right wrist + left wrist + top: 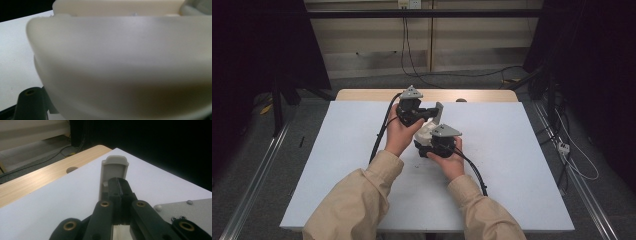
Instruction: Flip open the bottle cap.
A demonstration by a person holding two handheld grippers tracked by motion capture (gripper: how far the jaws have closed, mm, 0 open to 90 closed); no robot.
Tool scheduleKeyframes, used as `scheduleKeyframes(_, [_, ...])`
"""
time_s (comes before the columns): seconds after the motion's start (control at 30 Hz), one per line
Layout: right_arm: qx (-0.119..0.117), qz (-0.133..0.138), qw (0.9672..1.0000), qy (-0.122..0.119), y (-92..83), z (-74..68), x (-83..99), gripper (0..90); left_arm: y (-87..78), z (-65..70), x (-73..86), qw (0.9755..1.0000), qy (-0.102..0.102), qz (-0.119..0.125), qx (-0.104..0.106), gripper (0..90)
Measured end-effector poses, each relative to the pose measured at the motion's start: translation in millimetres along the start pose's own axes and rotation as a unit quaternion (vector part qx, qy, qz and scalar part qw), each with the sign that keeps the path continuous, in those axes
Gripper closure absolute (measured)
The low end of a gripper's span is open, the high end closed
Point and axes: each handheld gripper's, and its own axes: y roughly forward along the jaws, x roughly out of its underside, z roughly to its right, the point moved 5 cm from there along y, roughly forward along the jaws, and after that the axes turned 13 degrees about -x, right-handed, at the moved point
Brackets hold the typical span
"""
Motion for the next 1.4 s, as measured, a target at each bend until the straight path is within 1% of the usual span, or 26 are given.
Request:
scheduleKeyframes(0.17, [0.0,-0.001,1.0,0.0,-0.1,0.0,0.1,18.5,2.5,0.5,-1.2,1.0,0.003,-0.002,0.0,90.0])
scheduleKeyframes(0.57, [-0.001,-0.001,1.0,0.001,0.0,0.2,0.4,18.5,10.3,0.7,-2.7,1.0,0.0,-0.004,0.0,90.0])
scheduleKeyframes(1.03, [-0.002,-0.002,1.0,0.001,0.3,0.3,0.5,18.5,16.1,-0.6,-4.0,1.0,0.002,-0.006,0.0,90.0])
scheduleKeyframes(1.17, [-0.002,-0.002,1.0,0.001,0.3,0.2,0.6,18.5,18.6,-0.6,-3.7,1.0,-0.004,-0.005,0.004,90.0])
scheduleKeyframes(1.4, [-0.003,-0.002,1.0,0.001,0.5,0.5,0.6,18.5,21.8,-1.9,-3.4,0.9999,-0.005,-0.008,0.007,90.0])
